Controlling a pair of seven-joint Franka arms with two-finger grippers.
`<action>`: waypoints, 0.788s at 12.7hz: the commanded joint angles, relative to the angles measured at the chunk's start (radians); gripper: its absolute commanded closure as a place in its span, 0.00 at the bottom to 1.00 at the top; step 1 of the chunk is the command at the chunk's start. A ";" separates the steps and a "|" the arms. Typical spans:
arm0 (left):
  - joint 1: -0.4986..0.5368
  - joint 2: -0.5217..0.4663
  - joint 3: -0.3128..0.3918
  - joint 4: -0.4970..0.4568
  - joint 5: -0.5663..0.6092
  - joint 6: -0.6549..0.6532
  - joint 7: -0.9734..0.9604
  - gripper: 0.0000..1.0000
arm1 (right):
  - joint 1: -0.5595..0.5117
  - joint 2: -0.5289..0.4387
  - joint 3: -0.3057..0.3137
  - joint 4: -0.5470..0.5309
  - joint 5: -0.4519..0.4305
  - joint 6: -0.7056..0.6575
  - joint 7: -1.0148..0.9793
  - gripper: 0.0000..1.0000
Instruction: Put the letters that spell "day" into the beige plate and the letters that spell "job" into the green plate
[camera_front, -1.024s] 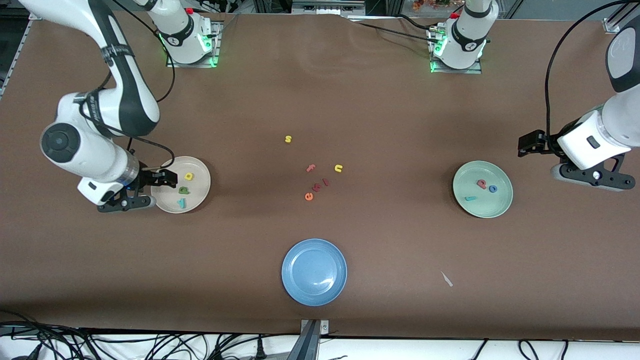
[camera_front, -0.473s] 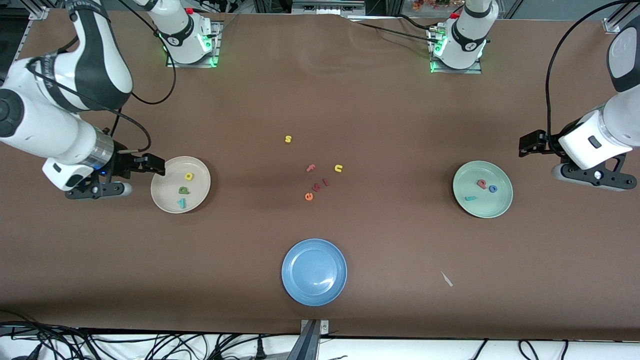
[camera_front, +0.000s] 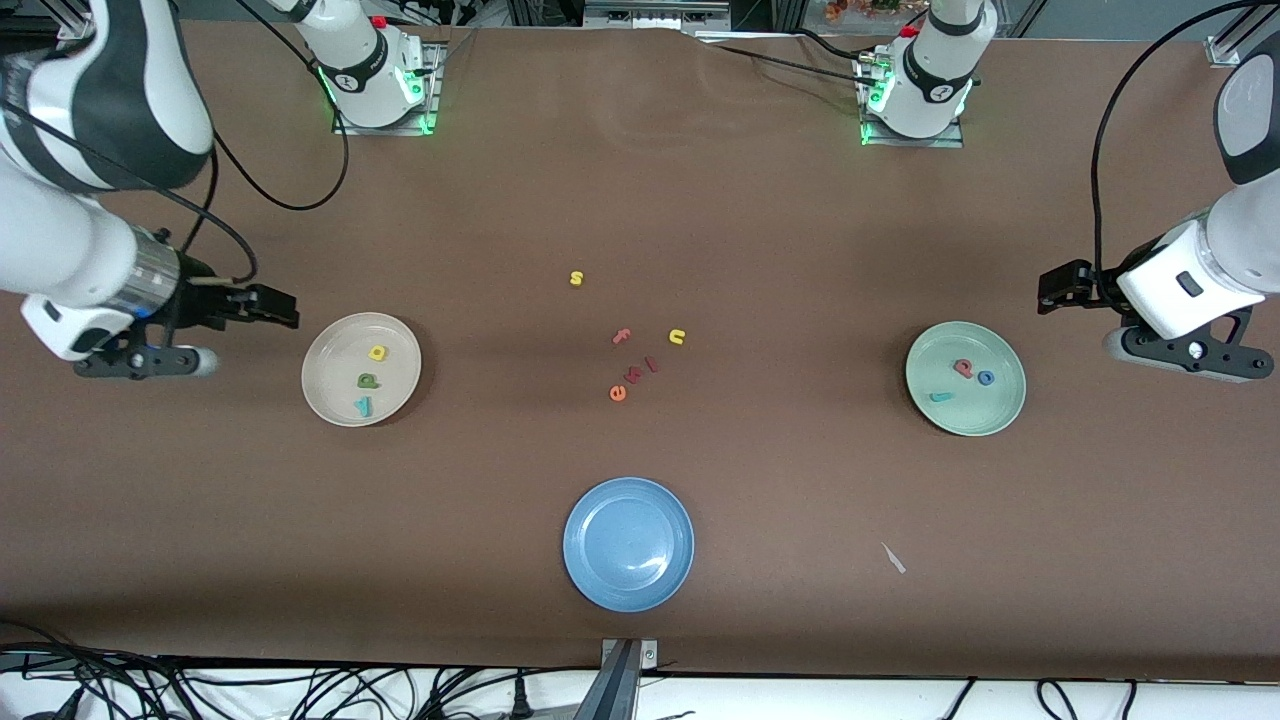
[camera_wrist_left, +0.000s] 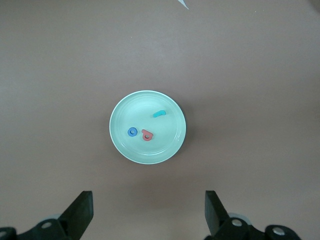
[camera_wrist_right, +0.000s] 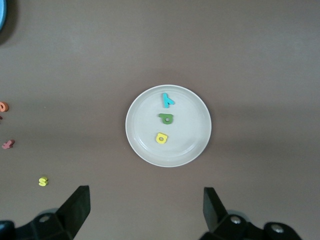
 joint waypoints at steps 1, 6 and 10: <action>0.010 -0.008 0.002 0.000 -0.021 -0.006 0.021 0.02 | -0.003 -0.054 -0.003 -0.029 0.023 -0.023 0.008 0.00; 0.010 -0.004 0.002 0.000 -0.021 -0.004 0.021 0.03 | -0.003 -0.074 -0.002 -0.042 0.023 -0.064 -0.005 0.00; 0.010 -0.002 0.002 0.000 -0.021 -0.004 0.021 0.03 | 0.003 -0.069 -0.002 -0.034 -0.005 -0.065 -0.003 0.00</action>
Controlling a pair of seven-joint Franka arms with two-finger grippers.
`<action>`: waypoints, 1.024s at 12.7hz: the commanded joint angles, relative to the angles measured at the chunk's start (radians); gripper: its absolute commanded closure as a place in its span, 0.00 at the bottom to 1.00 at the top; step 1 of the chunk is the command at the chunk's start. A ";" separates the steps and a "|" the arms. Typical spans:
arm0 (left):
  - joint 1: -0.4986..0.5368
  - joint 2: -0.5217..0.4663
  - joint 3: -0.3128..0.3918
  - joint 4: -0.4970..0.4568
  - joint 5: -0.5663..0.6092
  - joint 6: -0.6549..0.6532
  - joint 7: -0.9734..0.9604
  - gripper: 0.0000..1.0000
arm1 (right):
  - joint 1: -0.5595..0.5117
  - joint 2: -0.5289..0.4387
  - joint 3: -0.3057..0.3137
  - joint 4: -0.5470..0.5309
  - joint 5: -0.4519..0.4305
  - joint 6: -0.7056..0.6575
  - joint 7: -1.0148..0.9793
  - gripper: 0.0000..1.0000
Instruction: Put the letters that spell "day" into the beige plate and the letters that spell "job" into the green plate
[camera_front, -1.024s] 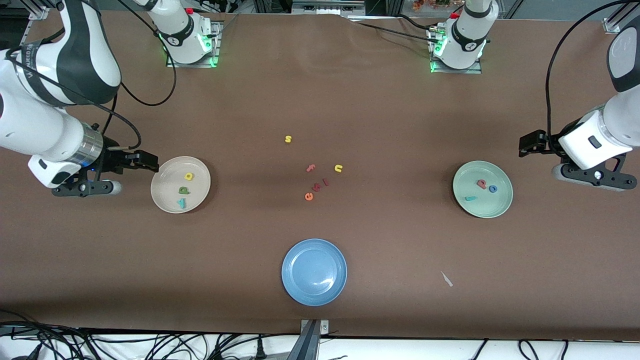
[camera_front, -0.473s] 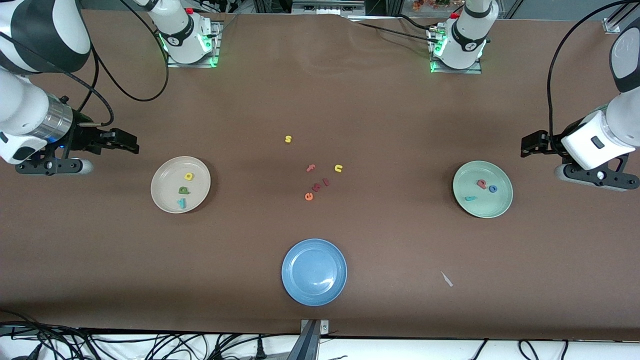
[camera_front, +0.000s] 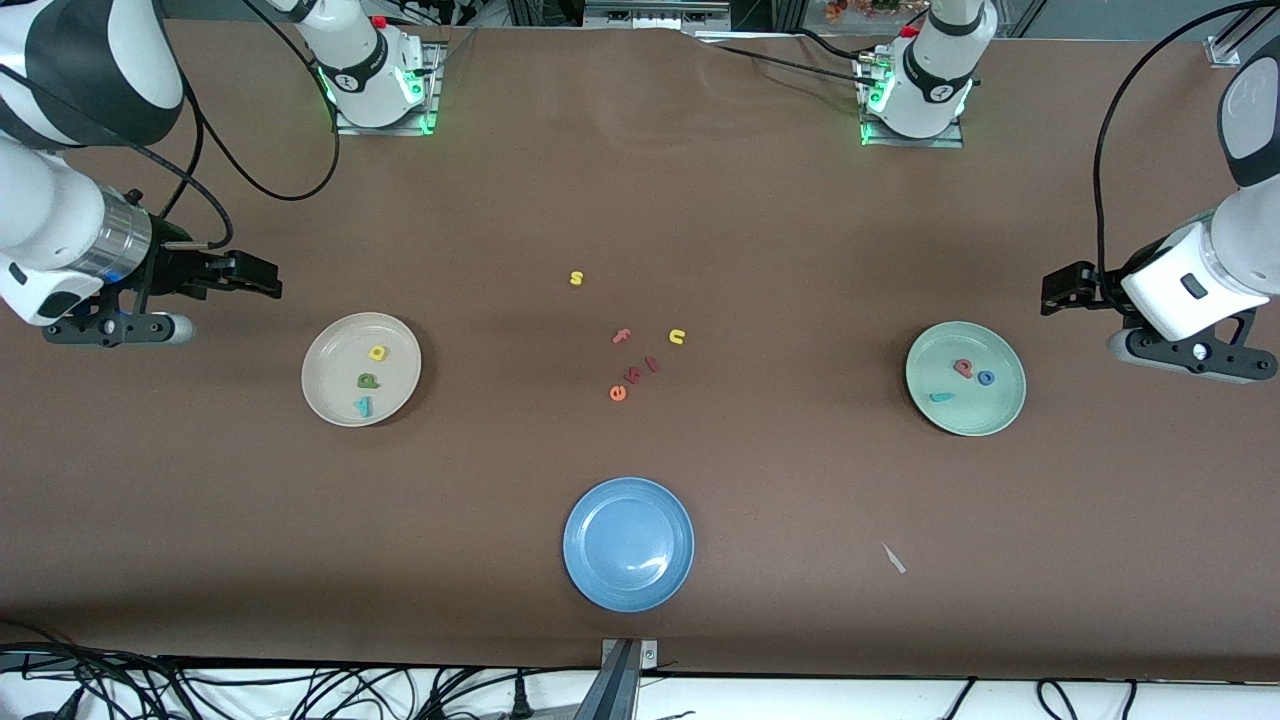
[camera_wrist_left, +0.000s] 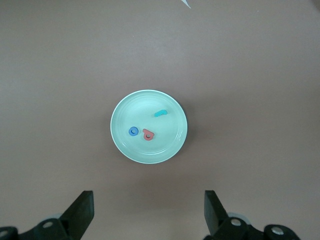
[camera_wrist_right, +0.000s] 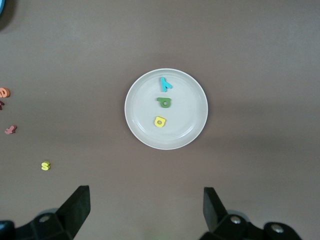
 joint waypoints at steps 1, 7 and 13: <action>0.005 -0.006 0.002 0.000 -0.021 -0.004 0.021 0.03 | 0.001 -0.030 0.011 -0.012 -0.008 -0.006 -0.004 0.00; 0.005 -0.007 0.002 0.001 -0.021 -0.004 0.021 0.03 | -0.001 -0.082 -0.033 0.025 -0.009 -0.021 -0.019 0.00; 0.005 -0.007 0.002 0.001 -0.021 -0.003 0.021 0.03 | -0.007 -0.069 -0.055 0.077 0.006 -0.102 -0.047 0.00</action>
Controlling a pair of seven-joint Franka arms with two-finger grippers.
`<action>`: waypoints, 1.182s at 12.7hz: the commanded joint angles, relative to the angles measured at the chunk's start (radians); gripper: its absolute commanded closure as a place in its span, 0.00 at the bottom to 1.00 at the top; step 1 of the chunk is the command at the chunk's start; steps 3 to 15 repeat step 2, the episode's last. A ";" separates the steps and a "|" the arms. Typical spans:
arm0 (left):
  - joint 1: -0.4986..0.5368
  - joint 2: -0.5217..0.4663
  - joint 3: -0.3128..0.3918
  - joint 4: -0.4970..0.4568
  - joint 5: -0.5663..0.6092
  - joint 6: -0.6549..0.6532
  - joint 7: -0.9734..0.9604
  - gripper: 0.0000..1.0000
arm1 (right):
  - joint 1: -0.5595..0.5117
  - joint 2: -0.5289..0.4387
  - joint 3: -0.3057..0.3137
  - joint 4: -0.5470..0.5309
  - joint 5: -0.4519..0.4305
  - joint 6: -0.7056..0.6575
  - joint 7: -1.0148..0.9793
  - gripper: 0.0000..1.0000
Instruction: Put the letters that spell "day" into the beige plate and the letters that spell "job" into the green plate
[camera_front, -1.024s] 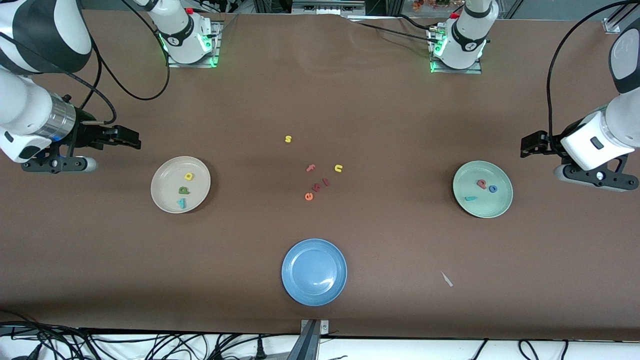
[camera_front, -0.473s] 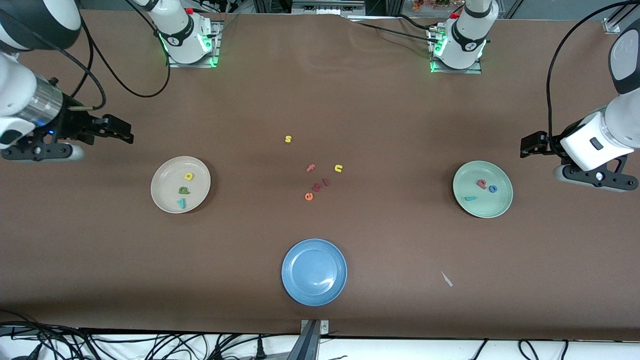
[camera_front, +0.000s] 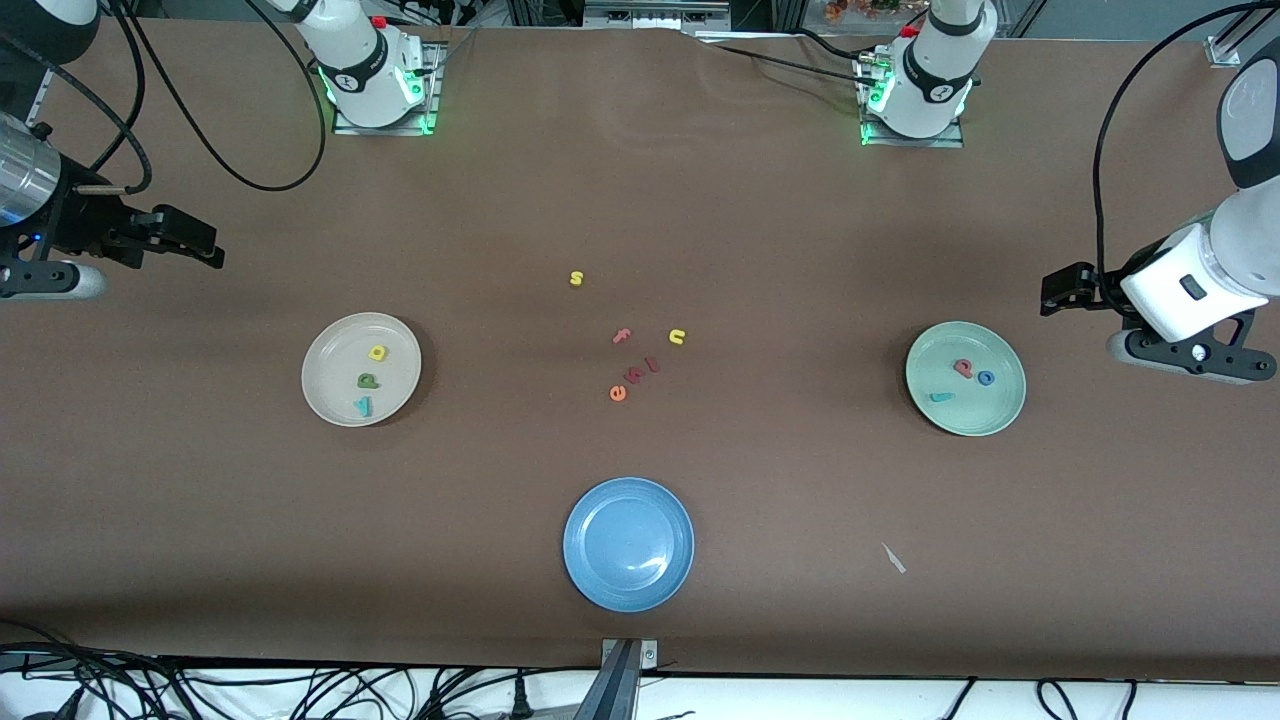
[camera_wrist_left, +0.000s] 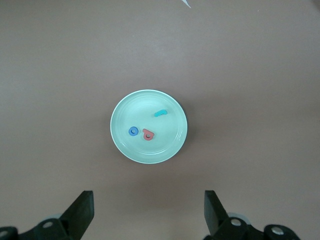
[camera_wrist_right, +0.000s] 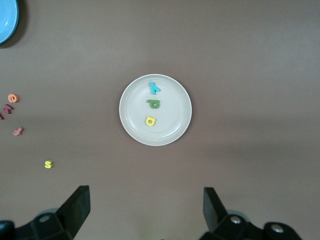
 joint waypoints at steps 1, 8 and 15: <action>0.005 -0.008 0.002 0.001 -0.021 -0.004 0.021 0.03 | -0.006 0.012 -0.001 0.024 0.014 -0.023 -0.023 0.00; 0.005 -0.008 0.002 0.001 -0.021 -0.003 0.021 0.03 | -0.003 0.012 0.002 0.024 0.013 -0.023 -0.022 0.00; 0.005 -0.008 0.002 0.001 -0.021 -0.003 0.021 0.03 | -0.003 0.012 0.002 0.024 0.013 -0.023 -0.022 0.00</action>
